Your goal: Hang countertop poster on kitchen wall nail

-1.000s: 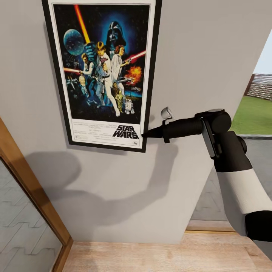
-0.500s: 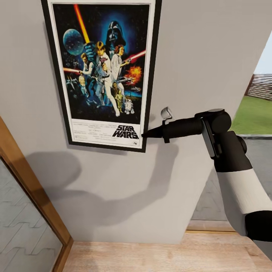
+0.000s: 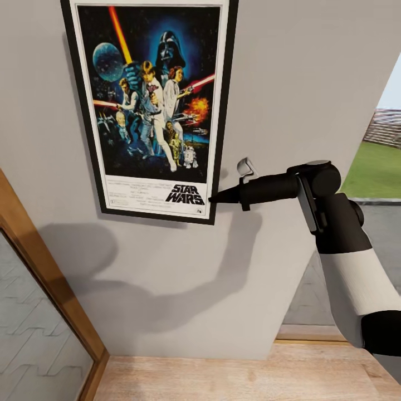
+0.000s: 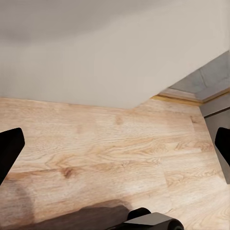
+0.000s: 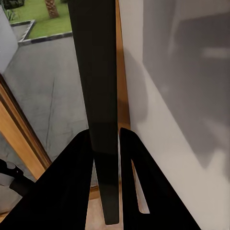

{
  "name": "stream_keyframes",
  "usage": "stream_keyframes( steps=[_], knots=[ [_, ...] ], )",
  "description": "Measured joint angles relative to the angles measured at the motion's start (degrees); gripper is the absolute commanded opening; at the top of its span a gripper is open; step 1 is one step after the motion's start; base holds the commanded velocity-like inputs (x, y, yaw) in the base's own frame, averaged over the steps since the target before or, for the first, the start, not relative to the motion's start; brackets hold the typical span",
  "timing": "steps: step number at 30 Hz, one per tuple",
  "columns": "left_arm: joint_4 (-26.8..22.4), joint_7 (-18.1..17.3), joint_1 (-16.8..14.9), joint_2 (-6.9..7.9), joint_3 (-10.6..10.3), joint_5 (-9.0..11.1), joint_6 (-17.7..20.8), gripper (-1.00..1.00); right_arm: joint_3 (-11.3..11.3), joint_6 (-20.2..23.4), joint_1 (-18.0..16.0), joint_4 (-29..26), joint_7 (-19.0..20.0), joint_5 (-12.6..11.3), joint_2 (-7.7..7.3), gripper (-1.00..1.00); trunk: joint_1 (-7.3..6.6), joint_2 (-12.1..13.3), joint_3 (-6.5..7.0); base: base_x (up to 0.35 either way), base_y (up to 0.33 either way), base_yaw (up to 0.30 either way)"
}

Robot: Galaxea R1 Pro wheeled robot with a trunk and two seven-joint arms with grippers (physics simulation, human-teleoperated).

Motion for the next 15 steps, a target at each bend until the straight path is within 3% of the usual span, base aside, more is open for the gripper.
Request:
stream_keyframes(
  steps=[15],
  knots=[
    [0.0, 0.0, 0.0, 0.0, 0.0, 0.0, 0.0, 1.0, 0.0, 0.0, 0.0, 0.0, 0.0, 0.0, 0.0, -1.0, 0.0, 0.0, 0.0, 0.0, 0.0, 0.0]
  ],
)
